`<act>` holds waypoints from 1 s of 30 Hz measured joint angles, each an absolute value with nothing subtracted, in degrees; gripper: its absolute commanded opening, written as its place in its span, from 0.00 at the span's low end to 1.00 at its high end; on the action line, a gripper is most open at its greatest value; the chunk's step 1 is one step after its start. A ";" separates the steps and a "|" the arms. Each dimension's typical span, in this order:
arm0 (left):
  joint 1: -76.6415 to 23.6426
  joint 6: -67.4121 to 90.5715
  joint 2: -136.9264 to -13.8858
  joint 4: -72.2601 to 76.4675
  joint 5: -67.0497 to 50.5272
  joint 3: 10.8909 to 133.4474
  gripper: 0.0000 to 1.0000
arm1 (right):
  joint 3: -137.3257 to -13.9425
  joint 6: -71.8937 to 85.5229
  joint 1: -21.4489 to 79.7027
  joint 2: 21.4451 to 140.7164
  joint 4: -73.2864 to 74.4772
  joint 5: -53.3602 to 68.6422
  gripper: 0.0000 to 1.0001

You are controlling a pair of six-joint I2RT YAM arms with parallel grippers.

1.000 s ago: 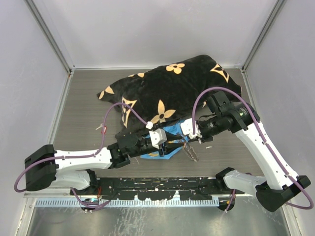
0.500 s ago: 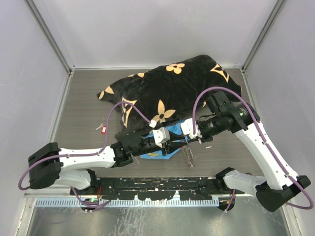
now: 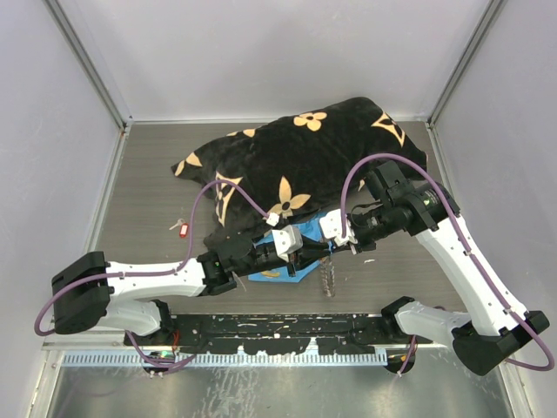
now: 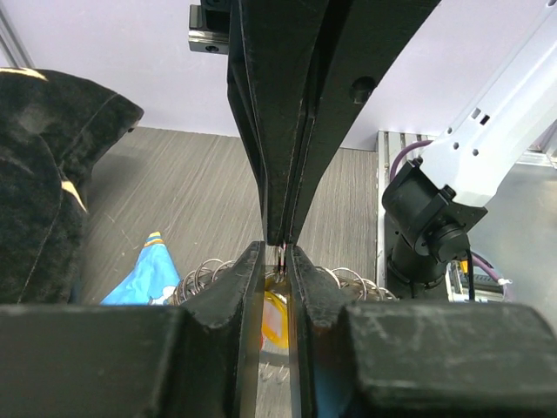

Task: Remove the keys from the keyring
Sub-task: Remove the key from the keyring.

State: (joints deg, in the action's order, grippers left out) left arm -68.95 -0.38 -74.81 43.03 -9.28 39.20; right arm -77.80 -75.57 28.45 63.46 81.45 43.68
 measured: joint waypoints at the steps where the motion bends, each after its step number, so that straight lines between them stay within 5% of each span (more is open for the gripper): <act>1: -68.97 -0.40 -74.81 43.00 -9.34 39.20 0.16 | -77.80 -75.57 28.45 63.46 81.41 43.68 0.01; 9: -68.99 -0.40 -74.81 42.78 -9.45 39.20 0.15 | -77.80 -75.57 28.45 63.35 81.38 44.03 0.01; 13: -68.99 -0.32 -74.81 42.54 -9.50 39.20 0.01 | -77.80 -75.57 28.45 63.35 81.30 44.05 0.01; 18: -68.99 -0.25 -74.81 41.91 -10.00 39.46 0.00 | -77.80 -75.53 28.45 63.35 81.30 44.05 0.01; 24: -68.99 0.34 -74.72 41.76 -10.17 39.44 0.00 | -77.80 -73.58 27.64 63.16 80.68 45.56 0.42; 30: -68.99 0.95 -71.35 44.34 -9.15 36.10 0.00 | -78.26 -69.01 23.07 60.84 78.17 51.20 0.53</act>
